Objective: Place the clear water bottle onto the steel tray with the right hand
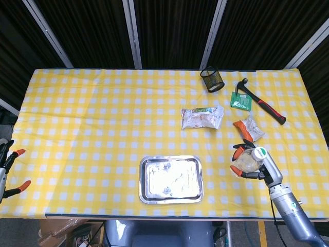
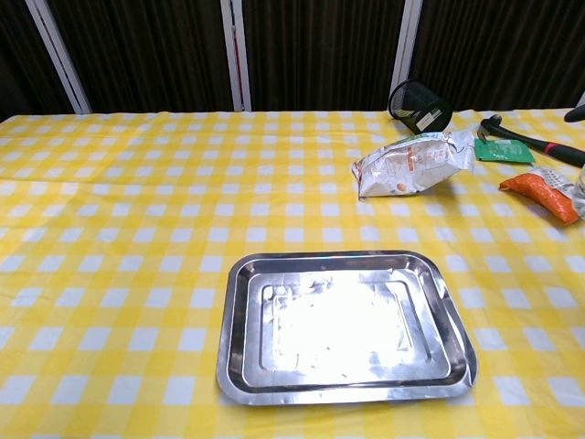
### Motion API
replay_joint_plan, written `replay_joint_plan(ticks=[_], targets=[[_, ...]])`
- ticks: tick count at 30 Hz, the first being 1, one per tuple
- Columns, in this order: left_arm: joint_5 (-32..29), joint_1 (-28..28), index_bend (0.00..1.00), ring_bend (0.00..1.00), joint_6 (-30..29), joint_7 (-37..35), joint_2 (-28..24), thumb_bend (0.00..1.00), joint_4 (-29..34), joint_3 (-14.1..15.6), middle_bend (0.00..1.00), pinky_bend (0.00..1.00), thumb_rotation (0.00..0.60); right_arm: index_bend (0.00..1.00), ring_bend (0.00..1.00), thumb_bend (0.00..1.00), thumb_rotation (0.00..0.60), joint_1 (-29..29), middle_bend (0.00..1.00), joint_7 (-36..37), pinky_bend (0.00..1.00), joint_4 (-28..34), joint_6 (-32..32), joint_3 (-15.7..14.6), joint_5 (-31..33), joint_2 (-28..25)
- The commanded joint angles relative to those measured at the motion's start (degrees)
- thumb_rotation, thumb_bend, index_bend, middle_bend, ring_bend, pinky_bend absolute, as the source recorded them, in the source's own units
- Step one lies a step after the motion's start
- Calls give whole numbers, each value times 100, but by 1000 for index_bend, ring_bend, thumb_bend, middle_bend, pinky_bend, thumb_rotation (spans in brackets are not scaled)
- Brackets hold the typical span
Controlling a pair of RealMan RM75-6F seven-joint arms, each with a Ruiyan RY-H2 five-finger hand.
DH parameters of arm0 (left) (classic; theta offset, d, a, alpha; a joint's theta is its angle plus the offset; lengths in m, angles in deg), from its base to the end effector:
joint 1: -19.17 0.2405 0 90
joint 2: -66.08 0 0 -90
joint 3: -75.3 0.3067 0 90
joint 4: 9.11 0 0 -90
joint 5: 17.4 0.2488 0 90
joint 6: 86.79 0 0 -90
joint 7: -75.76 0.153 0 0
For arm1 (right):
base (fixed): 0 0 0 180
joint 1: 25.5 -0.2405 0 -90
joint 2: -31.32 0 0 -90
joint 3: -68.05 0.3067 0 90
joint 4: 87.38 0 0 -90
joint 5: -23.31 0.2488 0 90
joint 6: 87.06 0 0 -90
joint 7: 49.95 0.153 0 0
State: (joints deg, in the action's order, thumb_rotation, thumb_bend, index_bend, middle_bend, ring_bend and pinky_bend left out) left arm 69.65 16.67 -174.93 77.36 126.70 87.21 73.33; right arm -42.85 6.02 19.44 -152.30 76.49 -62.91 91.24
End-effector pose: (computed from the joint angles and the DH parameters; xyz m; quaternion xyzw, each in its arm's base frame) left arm -0.3639 0.1774 0.1653 -0.5889 -0.3783 -0.3863 0.6007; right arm -0.2649 -0.2729 0.1122 0.3974 -0.6925 0.5739 0.1821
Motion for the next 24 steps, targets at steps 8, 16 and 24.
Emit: replay_joint_plan(ticks=[8, 16, 24], targets=[[-48, -61, 197, 0, 131, 18, 23, 176, -62, -6, 0, 0, 600, 790, 275, 513, 600, -960, 646, -1370, 0, 1214, 714, 433, 702, 1167], [-68, -73, 197, 0, 149, 19, 31, 176, -87, -12, 0, 0, 600, 790, 279, 517, 600, -1930, 646, -3663, 0, 1573, 446, 917, 2389, 2976], [-132, -48, 197, 0, 123, -147, -28, 176, -122, -39, 0, 0, 600, 791, 279, 517, 600, -1707, 647, -3949, 0, 1466, -54, 844, 2750, 3090]])
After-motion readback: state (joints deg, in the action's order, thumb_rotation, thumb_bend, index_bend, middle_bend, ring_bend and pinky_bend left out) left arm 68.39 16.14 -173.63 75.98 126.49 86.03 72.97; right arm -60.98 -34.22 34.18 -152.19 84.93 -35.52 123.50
